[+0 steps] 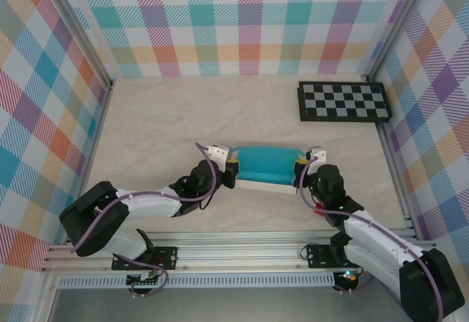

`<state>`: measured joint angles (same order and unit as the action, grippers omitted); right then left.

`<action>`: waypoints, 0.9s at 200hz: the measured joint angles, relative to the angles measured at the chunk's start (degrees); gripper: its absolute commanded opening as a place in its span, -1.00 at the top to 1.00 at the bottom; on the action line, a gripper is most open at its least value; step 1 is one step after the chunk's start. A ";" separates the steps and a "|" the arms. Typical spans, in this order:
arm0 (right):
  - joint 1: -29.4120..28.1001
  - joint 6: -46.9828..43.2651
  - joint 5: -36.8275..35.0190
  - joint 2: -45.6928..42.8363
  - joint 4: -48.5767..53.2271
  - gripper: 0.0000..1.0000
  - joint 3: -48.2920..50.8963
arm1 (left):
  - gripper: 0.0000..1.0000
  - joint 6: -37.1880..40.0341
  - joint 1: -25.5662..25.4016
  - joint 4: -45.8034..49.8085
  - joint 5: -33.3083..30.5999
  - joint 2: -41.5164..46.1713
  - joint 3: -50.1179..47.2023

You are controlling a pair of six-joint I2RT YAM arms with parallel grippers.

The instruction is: Fold the paper box

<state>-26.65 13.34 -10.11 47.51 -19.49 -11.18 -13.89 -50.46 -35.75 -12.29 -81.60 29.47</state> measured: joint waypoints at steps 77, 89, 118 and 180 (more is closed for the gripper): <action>0.68 -2.78 -4.55 23.54 -6.58 1.00 -14.38 | 1.00 12.35 5.42 0.59 -5.22 -14.47 16.04; 0.94 -3.89 -5.16 28.72 -7.85 1.00 -19.04 | 1.00 13.94 7.63 0.68 -5.14 -16.90 19.65; 1.33 -6.25 -1.77 39.87 -11.72 1.00 -30.77 | 1.00 16.90 12.04 -0.72 0.39 -22.08 26.97; 5.20 -11.41 2.03 51.78 -14.71 1.00 -43.06 | 0.95 16.39 19.47 0.13 10.56 -25.86 28.89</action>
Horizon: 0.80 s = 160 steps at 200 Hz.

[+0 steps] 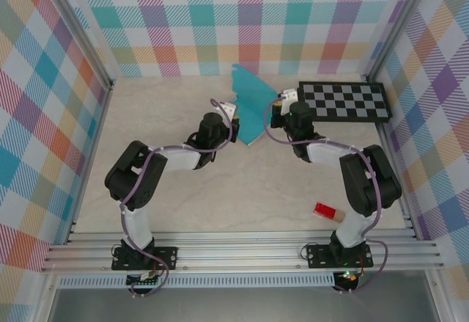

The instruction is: Fold the paper box

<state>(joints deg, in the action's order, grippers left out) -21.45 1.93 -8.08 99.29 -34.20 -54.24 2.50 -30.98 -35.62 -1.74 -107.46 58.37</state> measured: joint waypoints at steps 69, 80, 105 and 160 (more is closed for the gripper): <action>14.78 -15.82 25.90 0.46 17.70 1.00 -11.02 | 0.15 -5.31 21.44 5.11 26.29 4.17 5.38; 15.15 -17.75 29.88 0.46 20.50 1.00 -11.34 | 0.08 -6.29 22.12 4.24 31.45 1.42 8.37; 15.19 -20.94 37.79 0.46 26.86 1.00 -11.72 | 0.00 -6.54 21.92 1.90 40.76 -4.13 12.35; 15.08 -25.22 48.83 0.44 36.11 1.00 -14.58 | -0.02 3.96 18.67 8.81 46.53 -6.29 14.97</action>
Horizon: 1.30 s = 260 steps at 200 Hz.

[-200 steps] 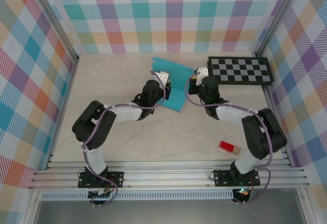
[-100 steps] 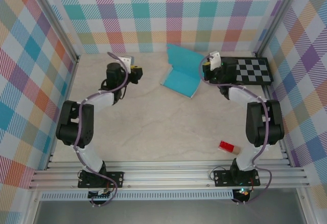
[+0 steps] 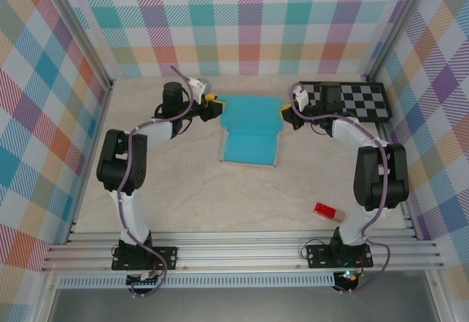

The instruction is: Fold the paper box

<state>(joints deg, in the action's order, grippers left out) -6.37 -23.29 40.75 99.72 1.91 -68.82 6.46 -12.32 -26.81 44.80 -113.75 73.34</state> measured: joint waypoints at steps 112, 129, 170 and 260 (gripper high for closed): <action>0.00 -2.49 3.48 -0.96 4.79 1.00 -1.07 | 0.10 5.42 -0.02 3.85 0.63 3.43 -6.58; 0.00 -3.19 3.45 -1.18 5.68 1.00 -1.09 | 0.11 5.42 0.31 3.85 0.66 4.79 -6.58; 0.02 -4.22 3.45 -1.33 6.86 1.00 -1.42 | 0.44 5.49 0.85 3.91 0.81 6.60 -6.58; 0.66 -4.66 3.28 -1.33 7.41 1.00 -2.03 | 0.86 8.39 0.87 6.97 1.03 6.91 -6.58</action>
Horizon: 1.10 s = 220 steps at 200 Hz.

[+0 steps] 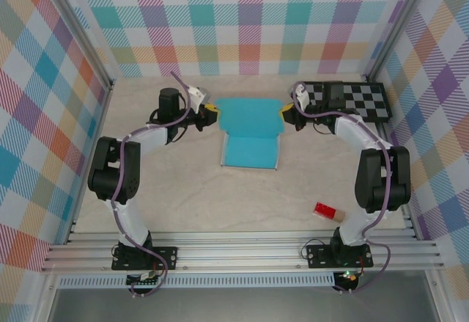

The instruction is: Fold the paper box

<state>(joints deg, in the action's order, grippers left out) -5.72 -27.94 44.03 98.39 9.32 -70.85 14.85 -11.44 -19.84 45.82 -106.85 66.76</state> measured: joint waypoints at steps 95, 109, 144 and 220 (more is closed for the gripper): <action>-6.43 19.34 -28.94 -0.44 -18.16 1.00 5.68 | 1.00 -8.94 -8.07 -6.84 -22.84 0.11 -0.63; -8.09 24.92 -36.20 -0.20 -22.10 1.00 7.10 | 1.00 -10.40 -10.62 -8.13 -29.16 0.09 -0.68; -10.16 33.92 -49.09 4.52 -30.01 1.00 6.21 | 1.00 -13.14 -14.47 -14.56 -38.16 -2.64 0.17; -13.53 42.60 -58.66 7.85 -44.50 1.00 14.99 | 1.00 -13.31 -18.99 -31.36 -47.32 -6.91 -9.07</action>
<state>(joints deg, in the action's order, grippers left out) -19.25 14.66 -14.63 106.24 -35.18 -55.86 1.54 -30.44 -51.20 -1.50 -113.75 57.69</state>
